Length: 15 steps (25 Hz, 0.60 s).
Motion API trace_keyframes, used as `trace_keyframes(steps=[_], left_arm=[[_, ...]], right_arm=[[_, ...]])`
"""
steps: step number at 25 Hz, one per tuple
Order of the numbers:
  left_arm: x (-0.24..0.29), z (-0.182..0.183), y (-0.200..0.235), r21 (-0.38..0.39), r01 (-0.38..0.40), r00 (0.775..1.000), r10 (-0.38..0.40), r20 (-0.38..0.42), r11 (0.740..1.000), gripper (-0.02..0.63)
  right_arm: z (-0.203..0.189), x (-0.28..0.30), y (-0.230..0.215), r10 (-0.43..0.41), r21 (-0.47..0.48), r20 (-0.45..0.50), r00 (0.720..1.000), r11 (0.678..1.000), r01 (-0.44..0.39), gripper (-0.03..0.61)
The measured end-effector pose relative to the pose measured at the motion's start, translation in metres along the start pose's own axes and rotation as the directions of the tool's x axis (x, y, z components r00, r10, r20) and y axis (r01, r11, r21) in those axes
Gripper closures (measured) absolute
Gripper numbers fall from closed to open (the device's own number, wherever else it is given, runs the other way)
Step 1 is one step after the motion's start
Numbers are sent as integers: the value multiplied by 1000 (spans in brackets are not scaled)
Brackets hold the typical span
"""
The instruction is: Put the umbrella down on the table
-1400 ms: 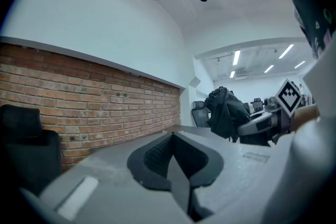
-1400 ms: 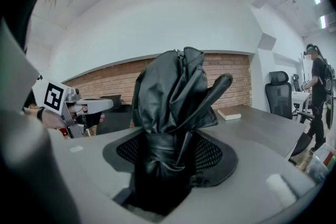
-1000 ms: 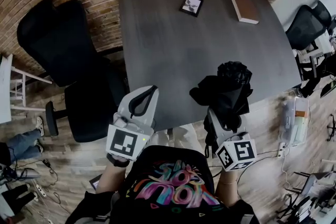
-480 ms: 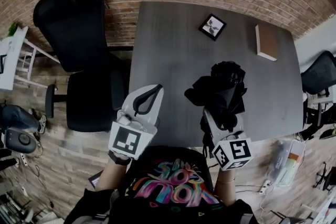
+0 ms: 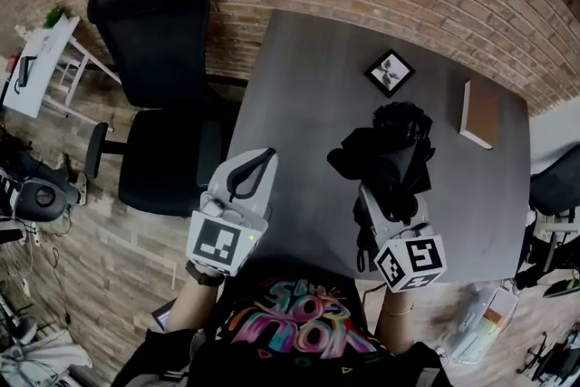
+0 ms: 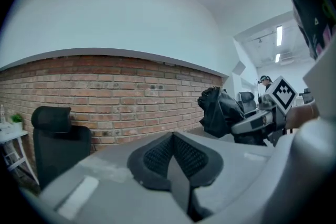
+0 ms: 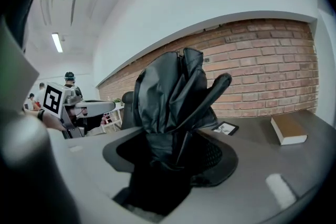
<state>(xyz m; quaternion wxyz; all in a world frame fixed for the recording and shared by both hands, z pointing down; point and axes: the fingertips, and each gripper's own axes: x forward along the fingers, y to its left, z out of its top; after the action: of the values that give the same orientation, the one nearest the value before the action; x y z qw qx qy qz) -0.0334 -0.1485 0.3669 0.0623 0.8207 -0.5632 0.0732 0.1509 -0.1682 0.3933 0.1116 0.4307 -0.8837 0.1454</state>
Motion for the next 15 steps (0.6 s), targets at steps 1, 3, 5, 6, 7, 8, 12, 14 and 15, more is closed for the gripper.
trace_keyframes(steps=[1, 3, 5, 6, 7, 8, 12, 14, 15], left_arm=[[-2, 0, 2, -5, -7, 1000, 7, -1, 1000, 614], [-5, 0, 6, -18, -16, 1000, 16, 2, 1000, 614], [-8, -1, 7, -27, -17, 1000, 17, 4, 999, 614], [-9, -1, 8, -31, -14, 1000, 14, 2, 999, 614], [-9, -3, 8, -34, -11, 1000, 11, 0, 999, 614], [-10, -4, 9, -39, -8, 1000, 8, -3, 999, 614], [-9, -6, 9, -38, 12, 1000, -13, -4, 999, 614], [-8, -6, 6, -35, 24, 1000, -24, -2, 999, 614], [-8, -5, 5, -35, 28, 1000, -28, 0, 999, 614]], right_arm=[[0, 1, 0, 4, -3, -4, 1000, 1000, -4, 325], [-2, 3, 1, 8, 2, -15, 1000, 1000, -8, 325], [-7, 4, 2, 9, 12, -31, 999, 1000, -9, 325], [-9, 5, 3, 9, 15, -40, 999, 1000, -8, 325], [-11, 5, 4, 7, 15, -47, 999, 1000, -6, 325], [-13, 5, 6, 4, 14, -52, 999, 1000, -3, 325], [-14, 4, 12, 0, 16, -52, 999, 1000, 0, 325], [-15, 4, 12, -2, 15, -64, 998, 1000, 3, 325], [-17, 4, 11, -4, 16, -74, 997, 1000, 5, 325]])
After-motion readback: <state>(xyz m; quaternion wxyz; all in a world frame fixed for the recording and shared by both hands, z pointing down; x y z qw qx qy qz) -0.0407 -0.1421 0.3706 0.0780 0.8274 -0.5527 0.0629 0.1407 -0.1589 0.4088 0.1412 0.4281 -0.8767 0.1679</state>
